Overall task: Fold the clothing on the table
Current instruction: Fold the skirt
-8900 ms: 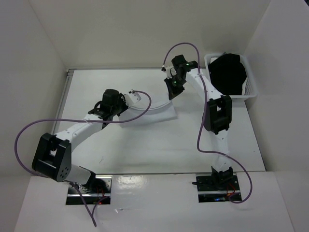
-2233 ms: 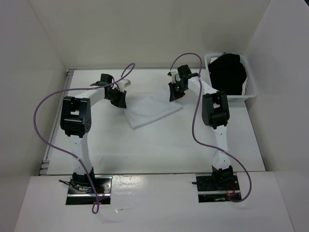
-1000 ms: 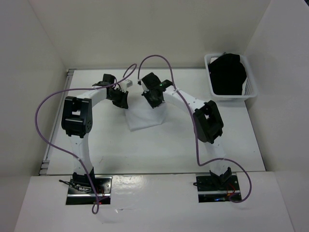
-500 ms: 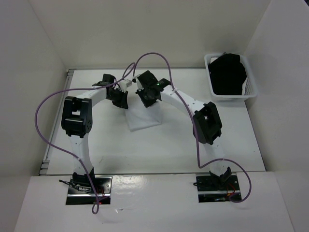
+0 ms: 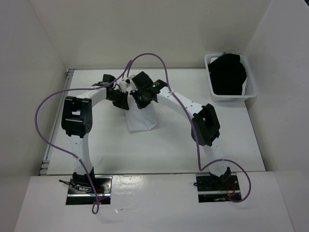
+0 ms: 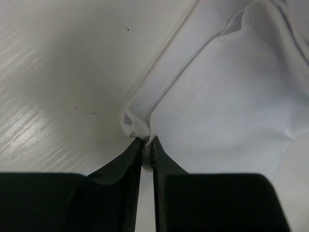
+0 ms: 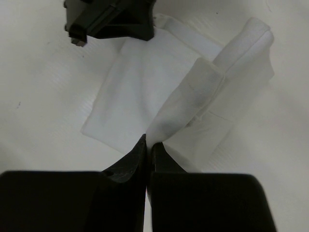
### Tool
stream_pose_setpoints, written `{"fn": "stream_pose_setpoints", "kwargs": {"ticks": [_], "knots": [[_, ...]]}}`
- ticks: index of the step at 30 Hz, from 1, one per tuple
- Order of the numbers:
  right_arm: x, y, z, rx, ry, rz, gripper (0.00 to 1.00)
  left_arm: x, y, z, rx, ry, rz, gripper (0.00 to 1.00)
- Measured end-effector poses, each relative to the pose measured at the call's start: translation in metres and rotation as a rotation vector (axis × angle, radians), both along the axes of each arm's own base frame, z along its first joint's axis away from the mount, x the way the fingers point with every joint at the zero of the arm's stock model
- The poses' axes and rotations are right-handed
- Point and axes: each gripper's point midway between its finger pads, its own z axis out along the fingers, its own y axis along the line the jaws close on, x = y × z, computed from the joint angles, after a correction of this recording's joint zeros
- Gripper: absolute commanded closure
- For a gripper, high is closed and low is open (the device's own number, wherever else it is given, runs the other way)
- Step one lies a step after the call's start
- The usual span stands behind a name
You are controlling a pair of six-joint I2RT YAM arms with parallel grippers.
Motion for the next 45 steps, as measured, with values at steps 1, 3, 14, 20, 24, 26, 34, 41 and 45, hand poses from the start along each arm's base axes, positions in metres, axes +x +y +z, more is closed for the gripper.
{"fn": "stream_pose_setpoints", "kwargs": {"ticks": [1,3,14,20,24,26,34,41,45], "knots": [[-0.001,0.003,0.002,0.005,-0.004,0.006,1.00,0.000,0.000,0.000,-0.001,0.002,0.001,0.83],[-0.004,0.011,0.006,0.015,-0.011,0.015,1.00,-0.001,-0.001,0.000,-0.006,0.004,0.000,0.83],[-0.032,0.040,0.004,0.020,-0.003,0.079,1.00,-0.003,-0.003,0.001,-0.020,0.022,0.010,0.83],[-0.039,0.047,-0.009,0.002,0.013,0.096,1.00,-0.003,-0.003,0.001,-0.020,0.024,0.011,0.83],[-0.043,0.048,-0.012,-0.009,0.013,0.101,1.00,-0.003,-0.003,0.001,-0.020,0.024,0.010,0.83],[-0.044,0.048,-0.013,-0.015,0.008,0.100,1.00,-0.004,-0.003,0.001,-0.020,0.026,0.010,0.83],[-0.046,0.047,-0.018,-0.036,0.005,0.102,0.63,-0.005,-0.005,-0.001,-0.030,0.034,0.004,0.83],[-0.051,0.047,-0.025,-0.052,0.006,0.124,0.37,-0.006,-0.006,-0.001,-0.037,0.037,0.000,0.83],[-0.053,0.048,-0.027,-0.059,0.008,0.131,0.35,-0.006,-0.006,0.000,-0.037,0.037,0.000,0.83]]}}
